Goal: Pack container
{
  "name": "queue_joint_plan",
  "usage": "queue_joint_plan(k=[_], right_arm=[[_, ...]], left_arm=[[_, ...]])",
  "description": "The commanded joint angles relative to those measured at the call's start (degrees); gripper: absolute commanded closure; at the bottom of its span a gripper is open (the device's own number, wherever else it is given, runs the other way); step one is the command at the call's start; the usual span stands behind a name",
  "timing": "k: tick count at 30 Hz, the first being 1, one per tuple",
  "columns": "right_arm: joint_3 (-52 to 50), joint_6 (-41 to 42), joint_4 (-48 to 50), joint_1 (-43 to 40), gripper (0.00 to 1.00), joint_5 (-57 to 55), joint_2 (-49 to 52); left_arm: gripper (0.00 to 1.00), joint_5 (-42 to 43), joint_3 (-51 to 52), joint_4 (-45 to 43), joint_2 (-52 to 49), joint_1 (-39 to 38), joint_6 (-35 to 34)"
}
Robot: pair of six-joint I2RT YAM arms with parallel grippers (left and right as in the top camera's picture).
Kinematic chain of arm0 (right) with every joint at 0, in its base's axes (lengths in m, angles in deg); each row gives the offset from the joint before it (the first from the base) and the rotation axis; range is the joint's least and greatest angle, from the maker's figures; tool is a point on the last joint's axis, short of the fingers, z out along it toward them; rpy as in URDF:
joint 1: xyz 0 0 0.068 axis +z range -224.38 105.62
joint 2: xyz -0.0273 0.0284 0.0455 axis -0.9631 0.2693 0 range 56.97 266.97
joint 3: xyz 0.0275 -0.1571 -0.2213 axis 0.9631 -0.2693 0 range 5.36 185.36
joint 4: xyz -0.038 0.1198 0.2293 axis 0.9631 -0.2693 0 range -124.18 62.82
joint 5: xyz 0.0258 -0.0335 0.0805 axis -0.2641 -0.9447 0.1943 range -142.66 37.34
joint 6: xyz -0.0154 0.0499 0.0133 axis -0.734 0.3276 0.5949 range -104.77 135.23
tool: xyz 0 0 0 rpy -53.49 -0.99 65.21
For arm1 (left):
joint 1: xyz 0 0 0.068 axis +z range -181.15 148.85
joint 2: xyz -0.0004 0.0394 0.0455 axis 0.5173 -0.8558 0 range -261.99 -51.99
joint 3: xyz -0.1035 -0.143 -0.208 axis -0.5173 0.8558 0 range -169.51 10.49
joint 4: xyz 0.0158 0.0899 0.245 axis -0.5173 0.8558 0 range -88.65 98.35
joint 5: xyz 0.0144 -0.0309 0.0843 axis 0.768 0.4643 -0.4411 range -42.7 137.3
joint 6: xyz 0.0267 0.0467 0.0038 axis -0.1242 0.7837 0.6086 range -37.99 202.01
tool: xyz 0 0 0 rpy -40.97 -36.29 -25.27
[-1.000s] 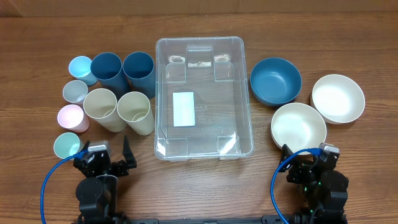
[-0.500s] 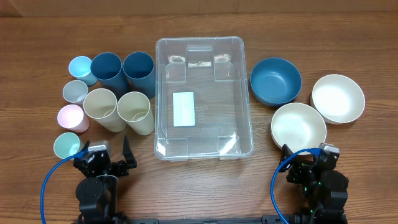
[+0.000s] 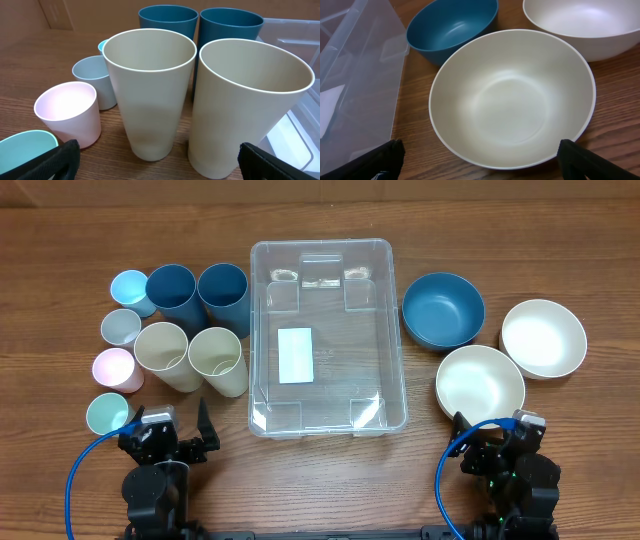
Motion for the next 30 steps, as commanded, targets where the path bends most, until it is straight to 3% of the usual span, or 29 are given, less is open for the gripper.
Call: queue_joint_plan(k=[1,9,17,24,30], right_arm=[[0.02,-0.24,0.0,0.11,0.0,0.09,-0.61],[0.02,-0.28,5.4,0.11,0.0,-0.04,-0.61],[0.02,1.57,13.4,0.11,0.0,11.04,-0.61],[0.04,1.84,13.84,0.11,0.0,14.91,-0.61],[1.05,6.38,17.77,0.11,0.0,16.41,-0.22]], left_arm=[[0.0,0.68,0.33,-0.31,0.63,-0.13,1.29],[0.0,0.68,0.33,-0.31,0.63,-0.13,1.29],[0.0,4.28,0.33,-0.31,0.63,-0.13,0.79],[0.0,7.13,0.33,-1.11,0.61,-0.13,-6.56],[0.0,7.1,0.33,-0.46,0.61,-0.13,-6.71]])
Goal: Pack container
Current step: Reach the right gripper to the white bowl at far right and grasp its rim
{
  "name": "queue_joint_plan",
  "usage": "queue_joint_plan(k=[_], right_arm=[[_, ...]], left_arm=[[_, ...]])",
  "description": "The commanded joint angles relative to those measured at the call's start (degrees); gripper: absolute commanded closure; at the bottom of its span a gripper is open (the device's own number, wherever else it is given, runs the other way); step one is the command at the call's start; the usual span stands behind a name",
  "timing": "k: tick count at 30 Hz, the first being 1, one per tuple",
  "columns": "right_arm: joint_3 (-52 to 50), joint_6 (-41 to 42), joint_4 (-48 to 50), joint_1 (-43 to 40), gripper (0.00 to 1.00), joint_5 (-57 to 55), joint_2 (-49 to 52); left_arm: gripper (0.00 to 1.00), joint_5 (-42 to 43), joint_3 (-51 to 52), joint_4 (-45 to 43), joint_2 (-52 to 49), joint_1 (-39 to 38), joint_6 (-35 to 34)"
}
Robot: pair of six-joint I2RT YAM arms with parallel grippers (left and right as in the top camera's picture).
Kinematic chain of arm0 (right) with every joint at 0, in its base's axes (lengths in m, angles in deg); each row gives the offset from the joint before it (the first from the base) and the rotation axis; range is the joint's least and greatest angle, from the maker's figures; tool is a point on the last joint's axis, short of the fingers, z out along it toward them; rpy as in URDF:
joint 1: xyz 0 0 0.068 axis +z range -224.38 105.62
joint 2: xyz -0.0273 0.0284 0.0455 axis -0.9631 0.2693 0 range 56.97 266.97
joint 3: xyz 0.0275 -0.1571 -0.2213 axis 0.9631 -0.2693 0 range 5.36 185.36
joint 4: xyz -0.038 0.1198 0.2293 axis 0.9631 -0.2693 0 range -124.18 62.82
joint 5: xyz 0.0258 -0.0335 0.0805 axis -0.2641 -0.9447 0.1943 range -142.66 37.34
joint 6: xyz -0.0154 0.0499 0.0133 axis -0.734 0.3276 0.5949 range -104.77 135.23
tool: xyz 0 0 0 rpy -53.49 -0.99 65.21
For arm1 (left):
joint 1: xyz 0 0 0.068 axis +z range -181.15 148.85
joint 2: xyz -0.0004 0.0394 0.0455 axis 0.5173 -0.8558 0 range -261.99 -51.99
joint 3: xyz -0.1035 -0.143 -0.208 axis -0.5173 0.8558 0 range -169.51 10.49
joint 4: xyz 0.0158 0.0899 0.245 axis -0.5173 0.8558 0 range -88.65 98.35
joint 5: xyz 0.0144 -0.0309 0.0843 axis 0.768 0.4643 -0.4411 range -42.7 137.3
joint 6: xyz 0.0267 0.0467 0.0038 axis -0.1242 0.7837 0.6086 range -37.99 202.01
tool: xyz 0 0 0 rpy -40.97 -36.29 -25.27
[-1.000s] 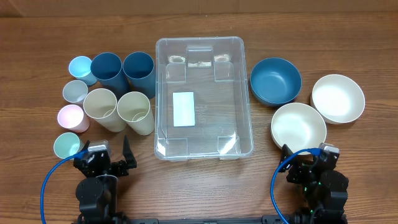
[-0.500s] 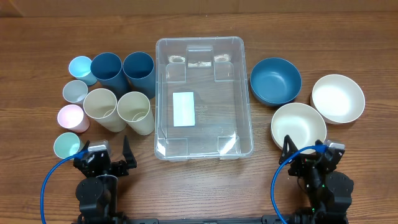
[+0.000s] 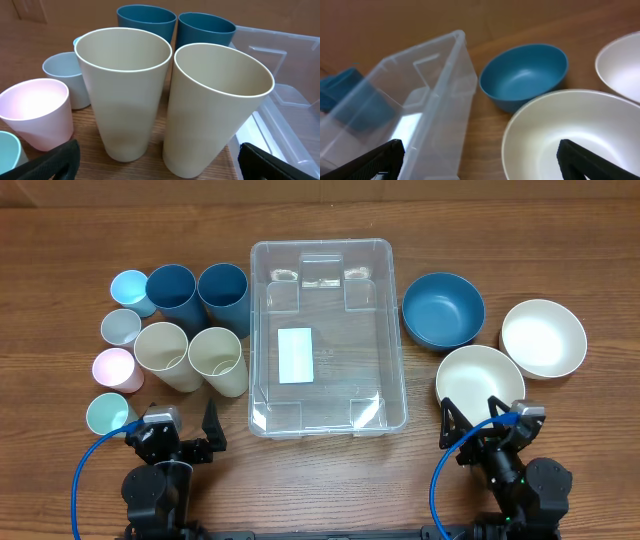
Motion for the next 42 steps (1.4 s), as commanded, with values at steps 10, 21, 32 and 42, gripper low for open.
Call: queue_joint_plan(k=[10,21,32,42], right_arm=[[19.69,5.6,0.94,0.11,0.0,0.0,20.96],[55.95,-1.31,-12.24,-1.75,0.0,-0.24,62.55],[68.02,-0.85,-21.88,-5.22,0.0,0.39,83.01],[68.0,3.26,-26.12,-22.99,0.0,-0.92,87.73]], left_arm=[[0.0,1.25,0.33,-0.02,0.61,-0.13,-1.84],[0.0,1.25,0.33,-0.02,0.61,-0.13,-1.84],[0.0,1.25,0.33,-0.02,0.61,-0.13,-1.84],[0.0,1.25,0.33,-0.02,0.61,-0.13,-1.84]])
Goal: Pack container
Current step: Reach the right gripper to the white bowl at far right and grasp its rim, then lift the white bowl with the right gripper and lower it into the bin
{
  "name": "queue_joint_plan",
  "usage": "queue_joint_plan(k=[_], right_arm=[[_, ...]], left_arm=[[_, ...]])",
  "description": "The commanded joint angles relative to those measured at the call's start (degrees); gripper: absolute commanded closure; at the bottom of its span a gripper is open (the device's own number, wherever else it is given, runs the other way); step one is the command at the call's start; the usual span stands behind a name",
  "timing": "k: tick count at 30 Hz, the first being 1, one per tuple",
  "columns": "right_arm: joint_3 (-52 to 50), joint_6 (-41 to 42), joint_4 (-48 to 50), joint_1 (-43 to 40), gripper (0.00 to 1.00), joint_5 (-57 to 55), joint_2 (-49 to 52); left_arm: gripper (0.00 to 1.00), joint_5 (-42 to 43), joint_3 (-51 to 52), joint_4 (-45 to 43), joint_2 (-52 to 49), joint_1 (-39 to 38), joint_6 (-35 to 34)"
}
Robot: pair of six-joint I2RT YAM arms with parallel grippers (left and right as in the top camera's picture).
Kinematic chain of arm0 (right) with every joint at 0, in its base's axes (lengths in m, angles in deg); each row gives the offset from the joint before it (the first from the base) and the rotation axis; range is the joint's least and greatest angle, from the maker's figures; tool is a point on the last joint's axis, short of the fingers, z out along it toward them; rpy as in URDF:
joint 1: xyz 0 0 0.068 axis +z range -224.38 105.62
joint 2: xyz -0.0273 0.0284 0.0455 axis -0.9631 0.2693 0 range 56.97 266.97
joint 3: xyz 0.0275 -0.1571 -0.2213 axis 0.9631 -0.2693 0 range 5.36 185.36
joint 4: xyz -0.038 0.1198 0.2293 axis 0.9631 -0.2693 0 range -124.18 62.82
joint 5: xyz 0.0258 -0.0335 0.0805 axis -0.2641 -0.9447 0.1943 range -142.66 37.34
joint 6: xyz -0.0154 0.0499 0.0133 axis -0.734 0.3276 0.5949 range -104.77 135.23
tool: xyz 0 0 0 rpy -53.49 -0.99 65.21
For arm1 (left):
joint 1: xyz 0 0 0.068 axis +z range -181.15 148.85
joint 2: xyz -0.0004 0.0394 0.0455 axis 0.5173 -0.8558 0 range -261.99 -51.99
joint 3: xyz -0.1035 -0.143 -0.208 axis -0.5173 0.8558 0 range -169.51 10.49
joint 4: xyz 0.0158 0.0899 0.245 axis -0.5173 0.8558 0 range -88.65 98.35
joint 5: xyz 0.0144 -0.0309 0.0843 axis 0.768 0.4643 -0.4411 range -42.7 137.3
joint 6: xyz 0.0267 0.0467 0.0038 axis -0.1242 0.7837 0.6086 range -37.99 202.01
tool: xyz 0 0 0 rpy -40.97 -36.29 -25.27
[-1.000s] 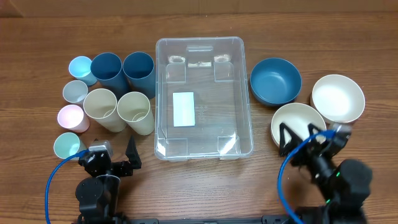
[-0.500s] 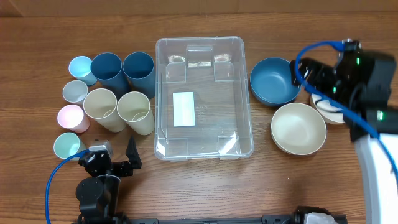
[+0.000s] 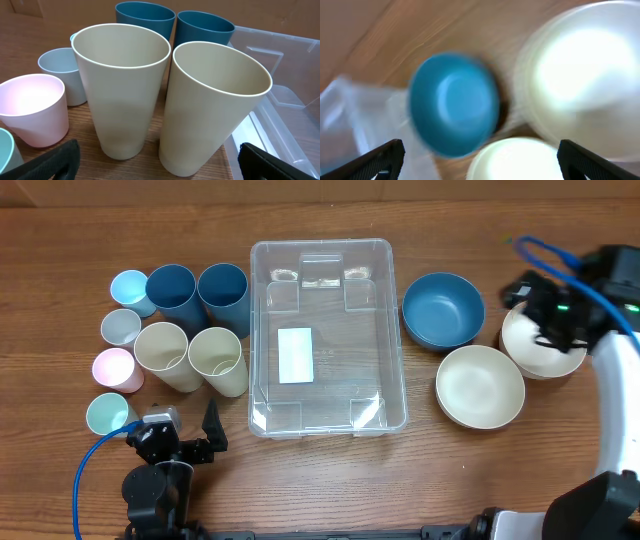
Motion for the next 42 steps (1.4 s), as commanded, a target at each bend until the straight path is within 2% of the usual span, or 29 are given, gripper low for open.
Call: queue_joint_plan(k=[1,5,7,17,22,25,27,31,33,36,38,39,41,42], right_arm=[[1.55,1.86,-1.18,-9.2,0.0,-1.09,0.68],[-0.81,3.15,-0.59,-15.98,0.0,-2.82,2.78],[-2.16,6.34,0.17,-17.88,0.0,-7.87,4.48],[-3.23,7.19,4.94,-18.38,0.01,-7.39,16.59],[-3.28,7.19,6.73,-18.43,0.16,-6.99,19.1],[-3.74,7.21,7.69,-18.43,0.3,-6.99,19.15],[-4.79,7.23,9.35,-18.43,0.32,-7.02,19.15],[-7.41,8.44,13.05,-18.49,0.49,-6.56,19.17],[-7.74,8.5,13.66,-18.49,0.53,-6.51,19.17],[-8.02,8.5,14.01,-18.49,0.53,-6.6,19.17],[-8.33,8.76,14.32,-18.49,0.61,-6.6,19.19],[-8.5,8.76,14.71,-18.49,0.75,-6.6,19.17],[-8.5,8.96,14.93,-18.6,0.89,-6.6,19.17],[-8.5,9.57,15.02,-18.67,0.92,-6.75,19.17]], left_arm=[[0.0,0.81,0.22,-0.2,0.61,-0.13,-0.57],[0.0,0.81,0.22,-0.2,0.61,-0.13,-0.57],[0.0,0.81,0.22,-0.2,0.61,-0.13,-0.57],[0.0,0.81,0.22,-0.2,0.61,-0.13,-0.57],[0.0,0.81,0.22,-0.2,0.61,-0.13,-0.57],[0.0,0.81,0.22,-0.2,0.61,-0.13,-0.57],[0.0,0.81,0.22,-0.2,0.61,-0.13,-0.57],[0.0,0.81,0.22,-0.2,0.61,-0.13,-0.57],[0.0,0.81,0.22,-0.2,0.61,-0.13,-0.57],[0.0,0.81,0.22,-0.2,0.61,-0.13,-0.57],[0.0,0.81,0.22,-0.2,0.61,-0.13,-0.57],[0.0,0.81,0.22,-0.2,0.61,-0.13,-0.57],[0.0,0.81,0.22,-0.2,0.61,-0.13,-0.57],[0.0,0.81,0.22,-0.2,0.61,-0.13,-0.57]])
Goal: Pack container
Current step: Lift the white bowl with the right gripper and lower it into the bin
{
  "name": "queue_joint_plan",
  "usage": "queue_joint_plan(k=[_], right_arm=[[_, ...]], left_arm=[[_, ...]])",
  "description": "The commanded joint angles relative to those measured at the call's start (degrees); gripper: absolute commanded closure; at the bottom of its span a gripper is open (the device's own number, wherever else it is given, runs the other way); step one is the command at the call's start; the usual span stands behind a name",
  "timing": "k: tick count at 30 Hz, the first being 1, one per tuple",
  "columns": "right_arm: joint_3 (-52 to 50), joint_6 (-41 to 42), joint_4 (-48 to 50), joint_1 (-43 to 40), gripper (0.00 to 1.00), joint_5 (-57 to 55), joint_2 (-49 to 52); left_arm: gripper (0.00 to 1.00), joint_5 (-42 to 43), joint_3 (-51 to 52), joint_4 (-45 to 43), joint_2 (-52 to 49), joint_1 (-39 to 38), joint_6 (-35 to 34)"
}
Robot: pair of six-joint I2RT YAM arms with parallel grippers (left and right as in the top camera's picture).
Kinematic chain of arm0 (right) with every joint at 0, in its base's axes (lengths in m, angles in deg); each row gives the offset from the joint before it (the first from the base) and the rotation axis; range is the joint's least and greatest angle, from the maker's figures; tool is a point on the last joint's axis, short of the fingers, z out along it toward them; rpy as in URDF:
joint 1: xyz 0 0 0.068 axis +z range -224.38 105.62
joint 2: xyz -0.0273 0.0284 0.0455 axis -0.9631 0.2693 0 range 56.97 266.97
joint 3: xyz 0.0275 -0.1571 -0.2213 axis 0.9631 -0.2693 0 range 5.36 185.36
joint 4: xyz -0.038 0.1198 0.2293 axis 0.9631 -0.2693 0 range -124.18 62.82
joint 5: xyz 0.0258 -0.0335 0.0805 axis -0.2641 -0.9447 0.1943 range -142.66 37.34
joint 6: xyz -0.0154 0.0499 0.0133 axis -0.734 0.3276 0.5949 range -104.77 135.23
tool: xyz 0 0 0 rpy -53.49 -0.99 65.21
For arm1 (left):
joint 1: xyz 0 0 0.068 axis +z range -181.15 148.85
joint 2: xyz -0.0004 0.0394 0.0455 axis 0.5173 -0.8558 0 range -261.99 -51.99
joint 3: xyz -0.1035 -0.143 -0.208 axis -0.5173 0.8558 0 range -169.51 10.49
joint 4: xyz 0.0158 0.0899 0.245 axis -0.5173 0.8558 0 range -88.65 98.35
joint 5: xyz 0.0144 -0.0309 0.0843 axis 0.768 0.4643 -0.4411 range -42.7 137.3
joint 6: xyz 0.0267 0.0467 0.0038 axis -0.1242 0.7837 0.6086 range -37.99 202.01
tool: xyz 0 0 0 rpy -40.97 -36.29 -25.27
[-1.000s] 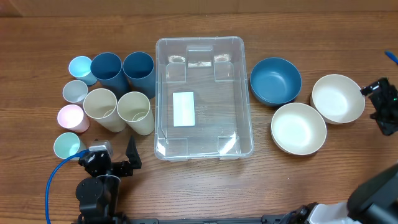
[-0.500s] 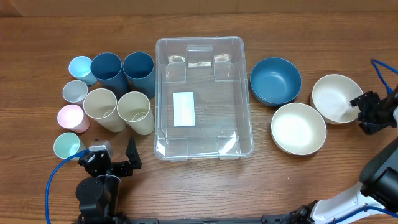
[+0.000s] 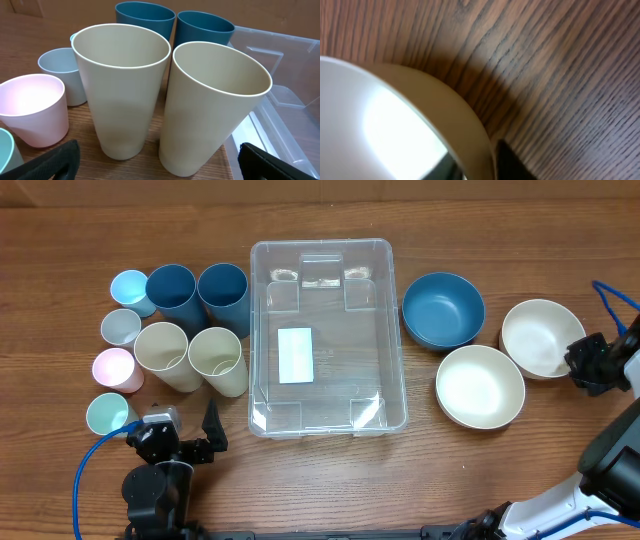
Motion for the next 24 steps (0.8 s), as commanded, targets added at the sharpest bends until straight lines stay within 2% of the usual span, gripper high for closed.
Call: queue_joint_plan(k=[1,9,15,19,24], right_arm=[[-0.61,1.51,0.57,-0.17,0.95,-0.35,-0.31],[1.97,4.98,-2.47,-1.7,0.96,-0.04,-0.74],[9.03,6.71,-8.9,-0.61,0.96,8.61,-6.32],[14.19,5.7,-12.24,4.04,0.96,9.18,-13.55],[17.84,1.68,-14.23,15.3,0.96,9.18,-23.23]], left_arm=[[0.0,0.81,0.22,-0.2,0.61,-0.13,-0.57],[0.0,0.81,0.22,-0.2,0.61,-0.13,-0.57],[0.0,0.81,0.22,-0.2,0.61,-0.13,-0.57],[0.0,0.81,0.22,-0.17,0.61,-0.13,-0.57],[0.0,0.81,0.22,-0.2,0.61,-0.13,-0.57]])
